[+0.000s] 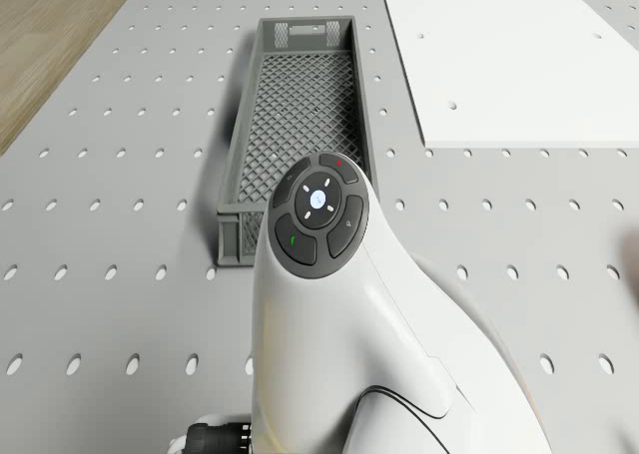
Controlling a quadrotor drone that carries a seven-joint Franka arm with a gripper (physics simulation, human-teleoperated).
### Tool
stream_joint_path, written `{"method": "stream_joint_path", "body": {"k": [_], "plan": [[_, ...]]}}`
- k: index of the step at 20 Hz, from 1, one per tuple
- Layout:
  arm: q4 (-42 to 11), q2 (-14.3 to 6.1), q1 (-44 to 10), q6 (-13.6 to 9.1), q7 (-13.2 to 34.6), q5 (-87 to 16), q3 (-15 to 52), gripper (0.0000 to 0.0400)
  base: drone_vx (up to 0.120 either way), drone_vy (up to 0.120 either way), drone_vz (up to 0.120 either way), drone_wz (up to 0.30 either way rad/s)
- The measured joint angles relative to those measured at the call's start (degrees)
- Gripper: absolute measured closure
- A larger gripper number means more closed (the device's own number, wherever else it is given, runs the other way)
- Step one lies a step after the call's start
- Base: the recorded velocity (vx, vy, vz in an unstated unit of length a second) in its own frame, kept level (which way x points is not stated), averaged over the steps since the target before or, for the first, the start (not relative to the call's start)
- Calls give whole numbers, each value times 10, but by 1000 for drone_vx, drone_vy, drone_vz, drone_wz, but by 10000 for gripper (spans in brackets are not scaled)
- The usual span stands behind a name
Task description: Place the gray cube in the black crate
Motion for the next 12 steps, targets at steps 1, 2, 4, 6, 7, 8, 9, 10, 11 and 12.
{"method": "stream_joint_path", "body": {"k": [1, 2, 4, 6, 7, 8, 9, 10, 11, 12], "plan": [[0, -1, 0, 1, 0, 0, 0, 150, 120, 120, 0, 0], [0, -1, 0, 1, 0, 1, 0, 150, 120, 120, 0, 0], [0, -2, 0, 2, 0, 1, 1, 150, 120, 120, 0, 0], [0, -3, -1, 3, 1, 2, 1, 150, 120, 120, 0, 0], [0, -4, -1, 4, 1, 2, 1, 150, 120, 120, 0, 0], [0, -5, -1, 4, 1, 2, 1, 150, 120, 80, 0, 0], [0, -5, -1, 5, 1, 2, 1, 150, 120, 0, 0, 0], [0, -6, -1, 5, 1, 3, 1, 150, 120, 0, 0, 0], [0, -6, -1, 6, 1, 3, 1, 150, 120, 0, 0, 0], [0, -7, -1, 6, 1, 3, 1, 150, 120, 0, 0, 0]]}}
